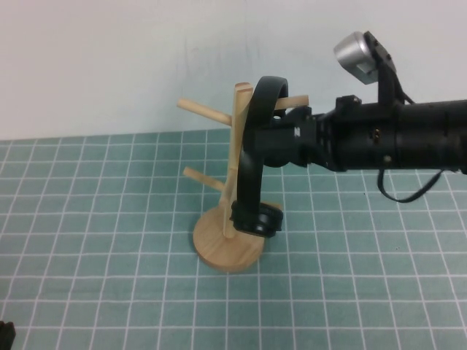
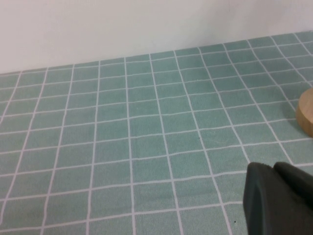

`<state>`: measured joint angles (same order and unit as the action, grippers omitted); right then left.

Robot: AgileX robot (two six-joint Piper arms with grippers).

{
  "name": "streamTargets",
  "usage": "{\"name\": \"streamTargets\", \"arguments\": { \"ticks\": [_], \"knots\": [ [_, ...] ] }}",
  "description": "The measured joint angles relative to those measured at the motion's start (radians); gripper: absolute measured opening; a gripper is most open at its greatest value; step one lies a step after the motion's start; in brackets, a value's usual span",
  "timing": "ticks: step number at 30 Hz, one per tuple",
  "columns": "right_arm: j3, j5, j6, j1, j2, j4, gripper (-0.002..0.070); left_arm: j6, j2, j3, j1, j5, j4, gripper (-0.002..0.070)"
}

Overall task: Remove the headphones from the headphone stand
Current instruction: Pick up the headphones from the headphone stand

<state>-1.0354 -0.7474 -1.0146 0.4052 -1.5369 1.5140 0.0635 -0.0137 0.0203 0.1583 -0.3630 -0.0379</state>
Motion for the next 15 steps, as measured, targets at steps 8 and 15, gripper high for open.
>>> {"name": "streamTargets", "arguments": {
  "ticks": [8, 15],
  "knots": [
    [-0.011, -0.015, -0.075, 0.0, -0.062, 0.127, 0.0415, 0.0, 0.0, 0.0, 0.0, 0.0, 0.0, -0.0006],
    [-0.011, -0.057, -0.116, 0.0, -0.062, 0.172, 0.0079, 0.0, 0.0, 0.0, 0.0, 0.0, 0.0, -0.0006]
  ]
}}
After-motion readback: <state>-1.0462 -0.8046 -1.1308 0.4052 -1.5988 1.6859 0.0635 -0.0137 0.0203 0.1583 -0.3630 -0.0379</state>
